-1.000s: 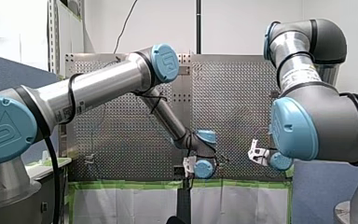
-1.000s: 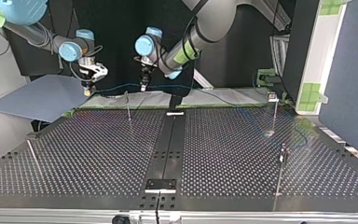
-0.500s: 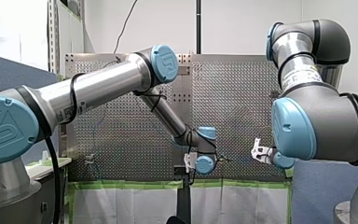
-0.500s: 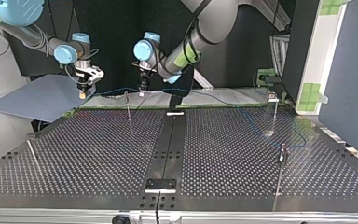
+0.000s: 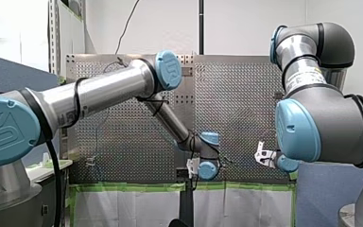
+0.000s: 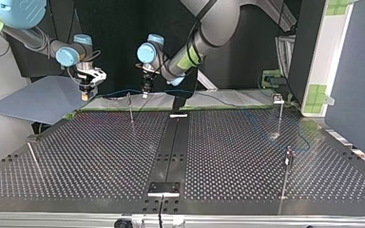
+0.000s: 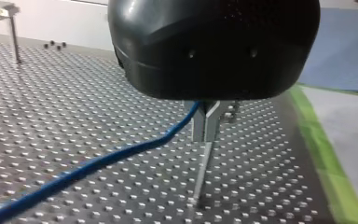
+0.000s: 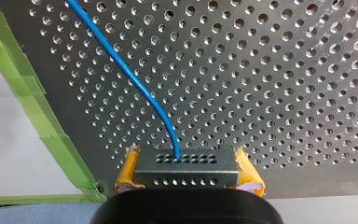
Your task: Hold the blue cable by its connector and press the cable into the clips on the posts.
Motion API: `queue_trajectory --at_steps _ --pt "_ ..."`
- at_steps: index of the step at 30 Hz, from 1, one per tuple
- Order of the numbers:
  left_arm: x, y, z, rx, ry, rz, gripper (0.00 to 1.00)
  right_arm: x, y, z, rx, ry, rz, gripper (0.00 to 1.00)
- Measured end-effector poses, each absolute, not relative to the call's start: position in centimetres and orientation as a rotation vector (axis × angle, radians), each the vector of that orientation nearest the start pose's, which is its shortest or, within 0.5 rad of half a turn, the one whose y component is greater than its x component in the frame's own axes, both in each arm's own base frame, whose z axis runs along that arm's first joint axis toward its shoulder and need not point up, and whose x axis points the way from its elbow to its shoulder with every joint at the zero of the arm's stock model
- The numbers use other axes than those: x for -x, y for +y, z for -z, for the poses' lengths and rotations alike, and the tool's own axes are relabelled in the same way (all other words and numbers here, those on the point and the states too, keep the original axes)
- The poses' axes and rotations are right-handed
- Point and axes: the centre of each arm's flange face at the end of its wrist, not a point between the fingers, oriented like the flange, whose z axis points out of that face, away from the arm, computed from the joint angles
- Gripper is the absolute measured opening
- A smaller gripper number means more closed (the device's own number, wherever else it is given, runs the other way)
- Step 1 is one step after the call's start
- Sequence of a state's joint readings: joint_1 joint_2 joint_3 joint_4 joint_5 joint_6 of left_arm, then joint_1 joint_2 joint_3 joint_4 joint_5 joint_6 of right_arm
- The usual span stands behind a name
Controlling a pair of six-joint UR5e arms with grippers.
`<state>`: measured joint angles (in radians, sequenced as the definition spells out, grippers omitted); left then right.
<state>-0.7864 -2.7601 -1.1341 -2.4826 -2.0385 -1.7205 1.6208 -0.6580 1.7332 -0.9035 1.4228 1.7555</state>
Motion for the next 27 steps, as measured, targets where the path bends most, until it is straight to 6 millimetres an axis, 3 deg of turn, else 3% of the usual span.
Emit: queue_trajectory --at_steps 3,9,27 --pt "-47.8 -60.3 6.2 -0.173 1.660 0.328 0.00 -17.8 -59.6 3.7 -1.389 -1.403 -1.395 0.00" --pt "-48.9 -60.5 5.7 -0.158 1.650 0.335 0.00 -17.8 -60.1 3.5 -1.383 -1.397 -1.400 0.00" --pt "-51.3 -59.5 5.6 -0.145 1.643 0.331 0.00 -17.8 -61.4 2.9 -1.360 -1.379 -1.417 0.00"
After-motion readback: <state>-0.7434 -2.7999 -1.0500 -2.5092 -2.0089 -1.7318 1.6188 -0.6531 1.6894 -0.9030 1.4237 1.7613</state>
